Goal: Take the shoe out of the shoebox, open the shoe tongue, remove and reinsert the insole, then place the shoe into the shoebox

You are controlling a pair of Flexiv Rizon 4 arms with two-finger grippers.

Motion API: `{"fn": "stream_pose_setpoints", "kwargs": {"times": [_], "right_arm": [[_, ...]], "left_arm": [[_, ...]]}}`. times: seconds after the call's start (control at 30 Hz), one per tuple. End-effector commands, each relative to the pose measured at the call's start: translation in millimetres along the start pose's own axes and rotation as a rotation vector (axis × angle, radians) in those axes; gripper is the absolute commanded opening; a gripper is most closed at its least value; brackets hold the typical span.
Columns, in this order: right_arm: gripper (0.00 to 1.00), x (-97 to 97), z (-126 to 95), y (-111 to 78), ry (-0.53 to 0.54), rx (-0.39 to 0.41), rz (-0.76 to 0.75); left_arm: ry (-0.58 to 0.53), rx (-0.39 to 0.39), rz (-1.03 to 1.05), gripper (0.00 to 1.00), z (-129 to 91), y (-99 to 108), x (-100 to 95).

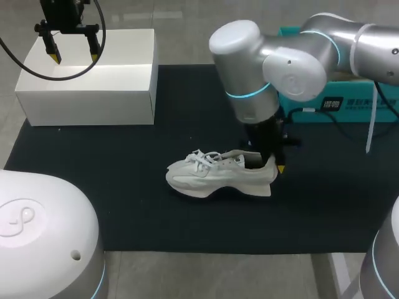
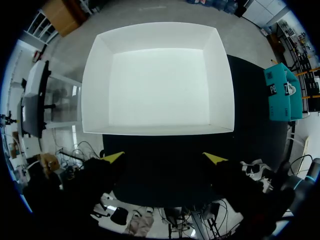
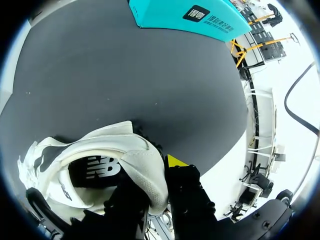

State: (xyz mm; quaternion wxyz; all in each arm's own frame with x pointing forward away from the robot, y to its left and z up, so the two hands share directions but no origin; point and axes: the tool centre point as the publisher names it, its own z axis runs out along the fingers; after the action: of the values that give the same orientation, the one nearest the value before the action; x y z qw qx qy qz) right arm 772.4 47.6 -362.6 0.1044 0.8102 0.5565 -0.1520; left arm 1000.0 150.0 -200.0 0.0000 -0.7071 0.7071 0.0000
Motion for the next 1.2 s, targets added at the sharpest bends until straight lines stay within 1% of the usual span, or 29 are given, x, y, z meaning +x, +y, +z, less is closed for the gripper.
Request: {"fn": "stream_pose_setpoints", "kwargs": {"times": [0.03,0.17,0.3,0.67,0.8,0.83,0.87,0.9,1.07,1.2], "right_arm": [[0.00,-9.7,4.9,3.0,0.013,0.004,0.016],[0.00,-18.4,6.3,6.5,0.016,-0.001,0.033],[0.00,-20.3,10.3,9.8,0.007,-0.007,0.037],[0.00,-15.3,22.6,15.2,0.000,-0.002,0.039],[0.00,-13.5,26.0,16.1,-0.012,0.012,0.038],[0.23,-13.5,25.9,15.9,-0.015,0.019,0.039],[0.93,-13.6,25.8,15.8,-0.019,0.022,0.040],[1.00,-14.1,25.1,14.7,-0.019,0.024,0.039],[1.00,-16.8,10.9,7.3,-0.001,0.017,0.008],[1.00,-21.3,-9.7,3.2,0.040,-0.020,-0.064]], "left_arm": [[0.000,0.000,0.000,1.00,0.0,0.0,0.0],[0.000,0.000,0.000,1.00,0.0,0.0,0.0],[0.000,0.000,0.000,1.00,0.0,0.0,0.0],[0.000,0.000,0.000,1.00,0.0,0.0,0.0],[0.000,0.000,0.000,1.00,0.0,0.0,0.0],[0.000,0.000,0.000,1.00,0.0,0.0,0.0],[0.000,0.000,0.000,1.00,0.0,0.0,0.0],[0.000,0.000,0.000,1.00,0.0,0.0,0.0],[0.000,0.000,0.000,1.00,0.0,0.0,0.0],[0.000,0.000,0.000,1.00,0.0,0.0,0.0]]}}
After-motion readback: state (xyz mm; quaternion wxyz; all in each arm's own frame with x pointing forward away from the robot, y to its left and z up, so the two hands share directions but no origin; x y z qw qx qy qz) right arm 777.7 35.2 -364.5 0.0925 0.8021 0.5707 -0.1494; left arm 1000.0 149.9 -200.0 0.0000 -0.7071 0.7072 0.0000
